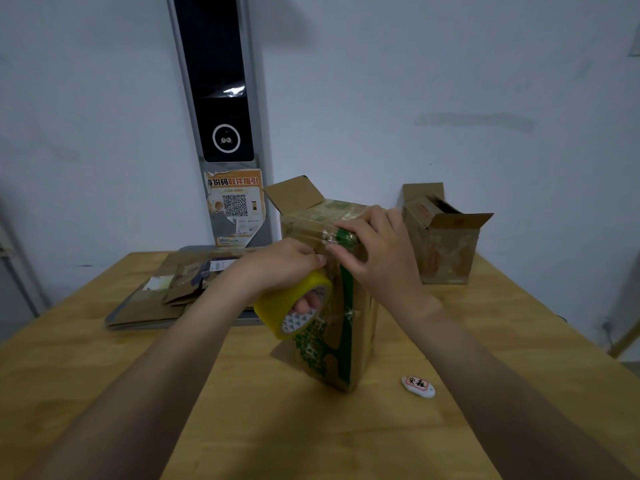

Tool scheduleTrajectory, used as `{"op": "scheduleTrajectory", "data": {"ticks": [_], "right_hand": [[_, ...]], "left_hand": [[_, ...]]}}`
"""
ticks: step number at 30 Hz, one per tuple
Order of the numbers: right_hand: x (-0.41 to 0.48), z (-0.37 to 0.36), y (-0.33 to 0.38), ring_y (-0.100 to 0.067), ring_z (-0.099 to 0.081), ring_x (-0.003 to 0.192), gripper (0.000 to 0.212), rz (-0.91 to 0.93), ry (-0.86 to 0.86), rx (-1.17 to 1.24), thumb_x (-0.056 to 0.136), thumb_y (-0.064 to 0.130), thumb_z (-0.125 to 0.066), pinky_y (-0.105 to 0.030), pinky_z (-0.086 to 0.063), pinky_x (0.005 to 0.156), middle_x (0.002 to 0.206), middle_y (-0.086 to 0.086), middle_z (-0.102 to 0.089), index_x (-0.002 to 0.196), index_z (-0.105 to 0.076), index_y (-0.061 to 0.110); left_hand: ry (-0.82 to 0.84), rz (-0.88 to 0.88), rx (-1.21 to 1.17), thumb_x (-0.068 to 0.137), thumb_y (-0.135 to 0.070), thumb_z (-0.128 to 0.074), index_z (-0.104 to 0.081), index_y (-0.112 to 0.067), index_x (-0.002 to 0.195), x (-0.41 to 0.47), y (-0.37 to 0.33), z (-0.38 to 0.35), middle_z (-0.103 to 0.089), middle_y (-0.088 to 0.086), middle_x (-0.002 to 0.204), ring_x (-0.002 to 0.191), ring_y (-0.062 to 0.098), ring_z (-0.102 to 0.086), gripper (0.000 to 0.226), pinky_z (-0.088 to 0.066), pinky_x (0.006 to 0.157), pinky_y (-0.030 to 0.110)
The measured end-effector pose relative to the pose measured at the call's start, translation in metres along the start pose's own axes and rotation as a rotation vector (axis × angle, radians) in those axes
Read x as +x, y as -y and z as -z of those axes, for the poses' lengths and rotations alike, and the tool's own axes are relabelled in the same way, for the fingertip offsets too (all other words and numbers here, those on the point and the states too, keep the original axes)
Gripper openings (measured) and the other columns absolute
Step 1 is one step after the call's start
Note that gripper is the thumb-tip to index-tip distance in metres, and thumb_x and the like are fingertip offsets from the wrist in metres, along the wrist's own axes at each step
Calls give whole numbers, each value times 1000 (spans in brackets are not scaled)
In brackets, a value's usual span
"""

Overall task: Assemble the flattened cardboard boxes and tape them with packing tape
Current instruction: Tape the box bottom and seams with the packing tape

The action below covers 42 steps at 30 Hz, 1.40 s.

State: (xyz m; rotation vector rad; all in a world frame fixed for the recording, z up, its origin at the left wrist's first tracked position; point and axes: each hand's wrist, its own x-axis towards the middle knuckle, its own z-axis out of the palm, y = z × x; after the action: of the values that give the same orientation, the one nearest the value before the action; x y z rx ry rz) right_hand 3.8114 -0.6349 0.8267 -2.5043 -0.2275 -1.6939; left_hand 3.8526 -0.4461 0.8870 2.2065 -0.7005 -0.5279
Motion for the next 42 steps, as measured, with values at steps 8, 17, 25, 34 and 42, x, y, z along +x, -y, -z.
{"op": "scheduleTrajectory", "data": {"ticks": [8, 17, 25, 34, 42], "right_hand": [[10, 20, 4, -12, -52, 107, 47, -176, 155, 254, 94, 53, -61, -25, -47, 86, 112, 7, -63, 132, -62, 25], [-89, 58, -34, -22, -67, 102, 23, -614, 1140, -125, 93, 36, -62, -39, -57, 88, 112, 1, -71, 108, -73, 22], [-167, 41, -35, -28, -60, 85, 29, -616, 1255, -231, 101, 32, -54, -29, -39, 67, 92, -8, -57, 78, -50, 16], [-185, 25, -48, -19, -61, 60, 25, -976, 892, 139, 98, 28, -54, -27, -42, 49, 74, -1, -68, 81, -65, 13], [-115, 45, -37, -18, -52, 47, 25, -1434, 302, 1232, 103, 21, -51, -23, -30, 35, 93, -18, -75, 125, -53, 10]], "left_hand": [[-204, -119, 25, 105, -35, -54, -77, -21, 96, 2, 7, -9, -78, 2, 73, 53, 15, -72, 28, -51, 48, 16], [-276, -129, -9, 105, -31, -56, -76, -16, 91, 5, 5, -23, -77, 8, 70, 50, 17, -70, 29, -54, 47, 23], [-293, -114, -31, 105, -30, -56, -76, -13, 91, 5, 5, -25, -77, 10, 71, 53, 20, -70, 29, -57, 52, 27], [-245, -89, -70, 104, -29, -59, -76, -11, 95, 2, 4, -23, -78, 12, 74, 53, 19, -71, 26, -56, 50, 24], [-226, -80, -57, 104, -29, -59, -76, -11, 94, 0, 1, -19, -78, 11, 73, 49, 18, -69, 27, -54, 47, 22]]}}
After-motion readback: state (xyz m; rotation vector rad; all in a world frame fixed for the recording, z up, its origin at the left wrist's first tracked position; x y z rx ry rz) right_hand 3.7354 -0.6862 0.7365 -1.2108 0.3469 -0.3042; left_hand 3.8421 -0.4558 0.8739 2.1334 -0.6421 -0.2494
